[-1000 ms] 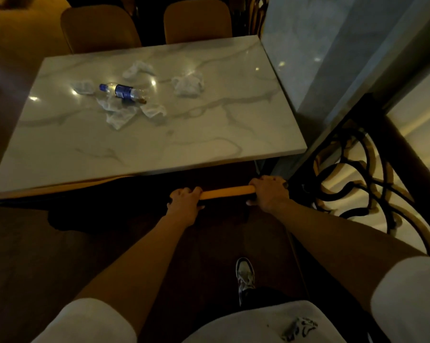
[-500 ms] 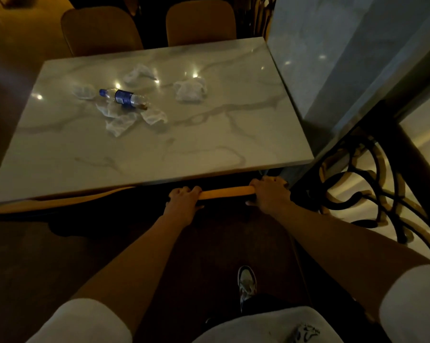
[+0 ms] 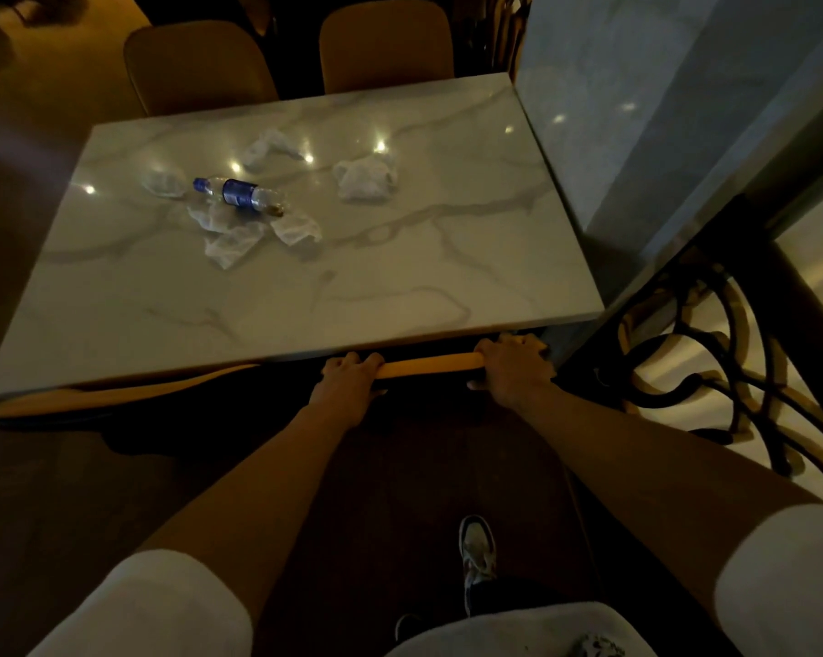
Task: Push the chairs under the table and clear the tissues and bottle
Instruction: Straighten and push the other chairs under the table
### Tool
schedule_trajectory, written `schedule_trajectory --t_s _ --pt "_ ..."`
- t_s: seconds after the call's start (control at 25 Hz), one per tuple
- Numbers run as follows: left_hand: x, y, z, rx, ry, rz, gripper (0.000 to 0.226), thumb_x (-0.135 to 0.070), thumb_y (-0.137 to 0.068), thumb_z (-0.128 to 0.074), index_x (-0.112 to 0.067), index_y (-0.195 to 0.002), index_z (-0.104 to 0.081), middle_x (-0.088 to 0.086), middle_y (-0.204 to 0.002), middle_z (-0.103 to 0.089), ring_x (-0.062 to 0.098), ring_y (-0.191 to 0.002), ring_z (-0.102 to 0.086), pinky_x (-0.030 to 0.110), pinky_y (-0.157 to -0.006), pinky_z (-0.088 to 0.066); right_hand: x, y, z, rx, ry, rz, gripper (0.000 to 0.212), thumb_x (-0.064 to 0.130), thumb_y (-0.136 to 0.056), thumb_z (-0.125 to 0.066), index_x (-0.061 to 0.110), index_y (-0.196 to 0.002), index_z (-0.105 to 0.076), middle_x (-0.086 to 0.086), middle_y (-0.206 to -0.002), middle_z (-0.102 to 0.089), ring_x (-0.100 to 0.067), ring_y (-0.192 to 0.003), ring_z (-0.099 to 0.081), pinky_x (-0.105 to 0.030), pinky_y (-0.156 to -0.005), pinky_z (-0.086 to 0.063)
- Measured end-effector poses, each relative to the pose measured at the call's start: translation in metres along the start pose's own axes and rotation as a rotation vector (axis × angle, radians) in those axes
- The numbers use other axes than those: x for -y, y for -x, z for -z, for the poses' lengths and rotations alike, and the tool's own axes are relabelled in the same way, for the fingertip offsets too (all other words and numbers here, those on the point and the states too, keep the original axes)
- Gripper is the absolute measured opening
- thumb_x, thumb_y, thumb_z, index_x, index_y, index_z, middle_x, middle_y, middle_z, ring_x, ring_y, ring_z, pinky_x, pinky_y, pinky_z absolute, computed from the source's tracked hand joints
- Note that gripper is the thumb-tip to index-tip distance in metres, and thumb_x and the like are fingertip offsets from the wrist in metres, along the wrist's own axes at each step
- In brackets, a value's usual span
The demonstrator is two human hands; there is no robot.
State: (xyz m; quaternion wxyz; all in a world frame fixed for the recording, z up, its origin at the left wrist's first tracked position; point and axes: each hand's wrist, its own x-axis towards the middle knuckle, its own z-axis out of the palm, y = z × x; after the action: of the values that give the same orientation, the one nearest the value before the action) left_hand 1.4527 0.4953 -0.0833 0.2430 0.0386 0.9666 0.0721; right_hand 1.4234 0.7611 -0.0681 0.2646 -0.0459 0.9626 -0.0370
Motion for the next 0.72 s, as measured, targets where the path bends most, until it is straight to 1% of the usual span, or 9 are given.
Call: schedule_trajectory --t_s 0.12,0.2,0.4,0.56,0.72 --pt "-0.002 -0.004 0.004 0.006 0.002 0.003 0.048 -0.042 -0.095 -0.057 -0.031 -0.138 -0.038 0.009 -0.127 -0.050 0.040 -0.122 -0.045 0.054 -0.101 -0.043 -0.003 -0.012 -0.001 -0.012 0.007 0.013 0.054 0.057 -0.079 -0.072 0.031 -0.119 -0.048 -0.009 -0.119 -0.051 -0.043 -0.116 -0.047 -0.065 -0.095 -0.042" --pt "-0.001 -0.009 0.006 0.013 0.020 0.007 0.048 -0.046 -0.093 -0.057 -0.034 -0.136 -0.037 0.008 -0.128 -0.052 0.039 -0.124 -0.047 0.055 -0.102 -0.042 -0.004 -0.017 0.001 -0.015 -0.009 0.013 0.055 0.058 -0.077 -0.072 0.032 -0.120 -0.049 -0.009 -0.121 -0.052 -0.043 -0.118 -0.047 -0.066 -0.095 -0.042" --pt "-0.004 -0.015 0.013 0.009 0.046 0.004 0.051 -0.042 -0.096 -0.057 -0.031 -0.142 -0.039 0.010 -0.135 -0.049 0.043 -0.127 -0.042 0.057 -0.104 -0.041 -0.006 -0.023 0.007 -0.006 -0.017 -0.005 0.056 0.054 -0.080 -0.073 0.031 -0.126 -0.050 -0.008 -0.128 -0.048 -0.046 -0.128 -0.037 -0.069 -0.095 -0.042" --pt "-0.007 -0.013 0.018 0.016 0.016 -0.003 0.052 -0.039 -0.098 -0.055 -0.028 -0.146 -0.037 0.012 -0.138 -0.047 0.043 -0.130 -0.039 0.057 -0.107 -0.039 -0.007 -0.026 0.008 -0.006 -0.025 0.009 0.052 0.054 -0.080 -0.073 0.030 -0.122 -0.052 -0.008 -0.124 -0.049 -0.046 -0.126 -0.037 -0.069 -0.094 -0.041" --pt "-0.010 -0.012 0.020 0.021 0.023 0.004 0.053 -0.039 -0.098 -0.054 -0.028 -0.146 -0.036 0.012 -0.138 -0.047 0.044 -0.130 -0.038 0.057 -0.107 -0.039 -0.006 -0.024 0.011 -0.003 -0.027 -0.007 0.056 0.053 -0.081 -0.073 0.029 -0.126 -0.050 -0.008 -0.126 -0.047 -0.046 -0.128 -0.035 -0.068 -0.095 -0.042"
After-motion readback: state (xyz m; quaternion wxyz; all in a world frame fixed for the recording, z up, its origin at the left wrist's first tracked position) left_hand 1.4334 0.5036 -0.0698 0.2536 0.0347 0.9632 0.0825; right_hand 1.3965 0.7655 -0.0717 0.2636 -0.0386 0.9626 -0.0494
